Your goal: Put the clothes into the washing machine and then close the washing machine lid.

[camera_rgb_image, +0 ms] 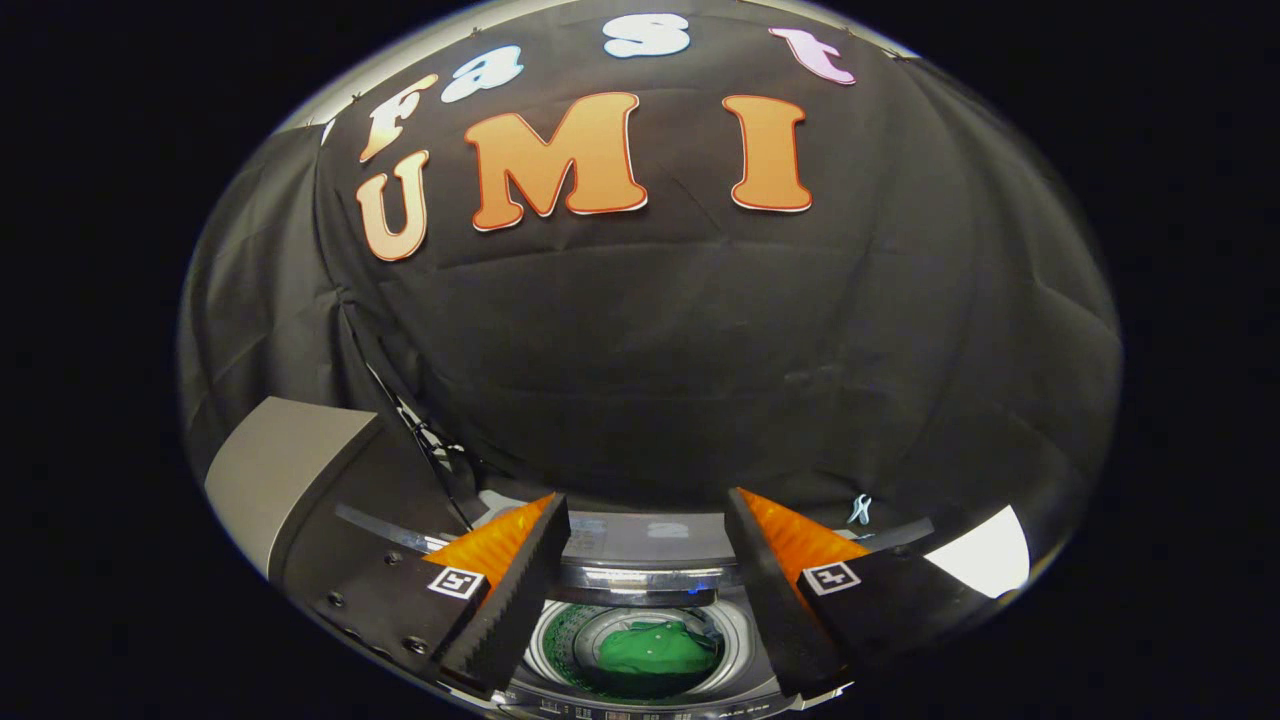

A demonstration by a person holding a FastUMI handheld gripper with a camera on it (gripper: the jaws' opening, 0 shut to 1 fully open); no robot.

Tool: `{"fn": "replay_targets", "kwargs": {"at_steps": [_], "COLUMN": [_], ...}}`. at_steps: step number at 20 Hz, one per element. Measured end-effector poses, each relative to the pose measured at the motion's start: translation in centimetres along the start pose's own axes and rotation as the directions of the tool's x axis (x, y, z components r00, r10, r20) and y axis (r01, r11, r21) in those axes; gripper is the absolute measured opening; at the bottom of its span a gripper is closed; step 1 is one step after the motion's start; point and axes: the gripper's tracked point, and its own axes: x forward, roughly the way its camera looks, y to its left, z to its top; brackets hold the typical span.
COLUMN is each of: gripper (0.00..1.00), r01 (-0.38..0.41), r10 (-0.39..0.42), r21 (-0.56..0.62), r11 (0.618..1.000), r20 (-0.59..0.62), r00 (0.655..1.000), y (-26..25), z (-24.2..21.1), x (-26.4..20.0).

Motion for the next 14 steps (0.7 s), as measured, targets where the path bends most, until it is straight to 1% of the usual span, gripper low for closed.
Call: {"fn": "replay_targets", "kwargs": {"at_steps": [3, 5, 6, 9, 11, 14], "gripper": [1.00, 1.00, 1.00, 1.00, 1.00, 1.00], "r01": [-0.005, 0.021, 0.036, 0.021, 0.031, 0.040], "r10": [0.006, -0.021, -0.034, -0.011, -0.019, -0.028], "r21": [0.007, 0.010, 0.011, 0.049, 0.056, 0.057], "r11": [1.000, 1.000, 0.999, 0.999, 0.998, 0.998], "r20": [-0.041, -0.089, -0.123, -0.197, -0.211, -0.195], "r00": [0.999, 0.996, 0.992, 0.980, 0.977, 0.980], "y": [-0.1, -0.5, -0.9, -0.5, -0.9, -1.5], "z": [-2.0, -4.4, -6.1, -11.2, -12.3, -11.3], "x": [-0.9, -1.3, -1.5, -2.4, -2.9, -3.2]}}
